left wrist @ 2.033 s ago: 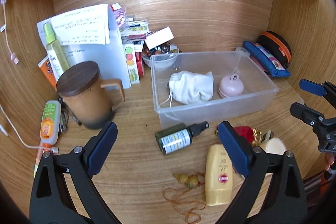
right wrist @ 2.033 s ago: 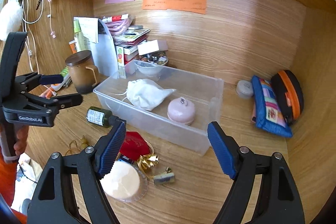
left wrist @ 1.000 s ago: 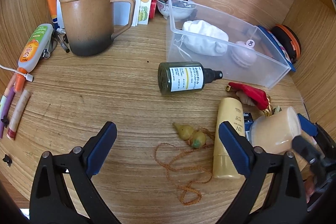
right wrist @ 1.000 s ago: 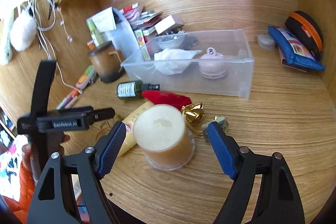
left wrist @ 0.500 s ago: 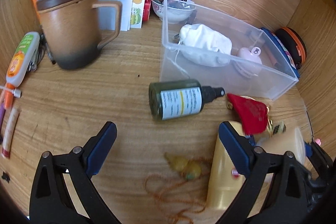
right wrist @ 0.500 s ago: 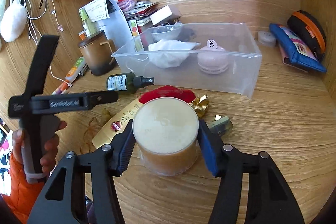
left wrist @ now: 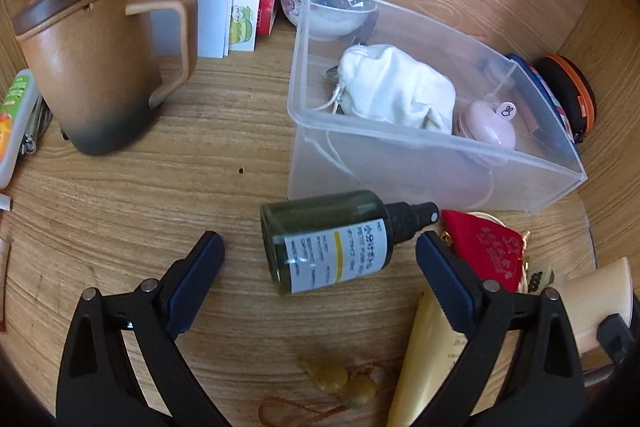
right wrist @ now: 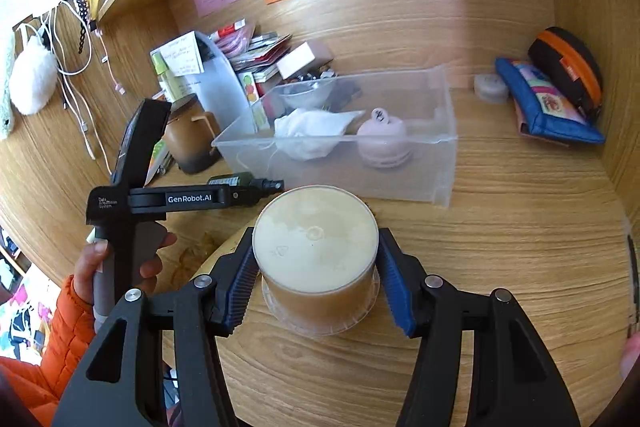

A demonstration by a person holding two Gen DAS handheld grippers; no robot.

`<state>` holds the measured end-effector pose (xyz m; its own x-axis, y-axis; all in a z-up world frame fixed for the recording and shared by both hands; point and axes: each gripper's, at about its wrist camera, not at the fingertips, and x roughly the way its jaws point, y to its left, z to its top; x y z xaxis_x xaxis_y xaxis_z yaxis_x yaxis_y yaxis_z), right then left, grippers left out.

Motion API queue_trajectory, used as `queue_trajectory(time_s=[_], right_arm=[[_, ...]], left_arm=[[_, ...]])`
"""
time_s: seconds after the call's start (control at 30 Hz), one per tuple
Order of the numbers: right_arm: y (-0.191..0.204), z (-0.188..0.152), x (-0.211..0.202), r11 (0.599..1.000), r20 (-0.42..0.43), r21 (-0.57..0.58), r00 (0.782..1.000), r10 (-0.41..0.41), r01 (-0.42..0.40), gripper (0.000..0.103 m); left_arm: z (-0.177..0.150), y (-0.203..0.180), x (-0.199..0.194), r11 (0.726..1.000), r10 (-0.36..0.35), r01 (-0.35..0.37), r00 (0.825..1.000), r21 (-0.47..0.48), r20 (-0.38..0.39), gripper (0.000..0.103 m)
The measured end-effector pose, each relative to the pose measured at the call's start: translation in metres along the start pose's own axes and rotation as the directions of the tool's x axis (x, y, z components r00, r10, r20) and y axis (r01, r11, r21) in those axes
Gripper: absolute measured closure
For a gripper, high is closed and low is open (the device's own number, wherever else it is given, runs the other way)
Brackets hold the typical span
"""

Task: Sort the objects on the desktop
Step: 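Grasp the cream jar with the right tool while the left tool grasps the green bottle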

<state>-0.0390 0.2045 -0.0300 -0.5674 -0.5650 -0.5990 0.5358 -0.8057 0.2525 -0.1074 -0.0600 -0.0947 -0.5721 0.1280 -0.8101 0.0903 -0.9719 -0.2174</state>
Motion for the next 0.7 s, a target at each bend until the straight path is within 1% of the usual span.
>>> queue_trajectory(time_s=[0.03, 0.1, 0.13, 0.2, 0.33, 0.4, 0.5, 0.7], right_arm=[[-0.001, 0.001, 0.0, 1.0, 0.0, 0.001, 1.0, -0.003, 0.003, 0.05], [-0.004, 0.002, 0.002, 1.0, -0.005, 0.008, 1.0, -0.011, 0.011, 0.05], [-0.005, 0.002, 0.003, 1.0, -0.009, 0.011, 1.0, -0.016, 0.016, 0.05], [-0.007, 0.002, 0.005, 1.0, -0.013, 0.014, 1.0, -0.022, 0.022, 0.05], [-0.009, 0.002, 0.007, 0.999, -0.02, 0.02, 0.999, -0.026, 0.026, 0.05], [-0.009, 0.002, 0.006, 0.999, -0.019, 0.018, 0.999, -0.031, 0.031, 0.05], [-0.008, 0.002, 0.006, 0.999, -0.017, 0.017, 0.999, -0.036, 0.036, 0.05], [-0.007, 0.002, 0.005, 0.999, -0.014, 0.017, 0.999, -0.033, 0.033, 0.05]], left_arm=[[0.0, 0.0, 0.0, 1.0, 0.002, -0.002, 1.0, 0.004, 0.002, 0.013], [0.001, -0.001, 0.0, 1.0, -0.004, 0.004, 1.0, 0.011, 0.005, 0.024], [0.0, -0.002, 0.0, 1.0, 0.008, -0.008, 1.0, 0.019, 0.008, 0.026], [0.0, -0.006, -0.001, 0.999, 0.003, -0.003, 1.0, 0.033, 0.014, 0.031], [-0.002, -0.01, -0.005, 0.998, 0.024, -0.026, 0.999, 0.065, 0.041, 0.034], [-0.004, -0.011, -0.011, 0.996, 0.029, -0.033, 0.998, 0.078, 0.057, 0.039], [-0.007, -0.011, -0.017, 0.995, 0.038, -0.044, 0.997, 0.086, 0.074, 0.039], [-0.012, -0.009, -0.031, 0.996, 0.031, -0.039, 0.994, 0.082, 0.105, 0.039]])
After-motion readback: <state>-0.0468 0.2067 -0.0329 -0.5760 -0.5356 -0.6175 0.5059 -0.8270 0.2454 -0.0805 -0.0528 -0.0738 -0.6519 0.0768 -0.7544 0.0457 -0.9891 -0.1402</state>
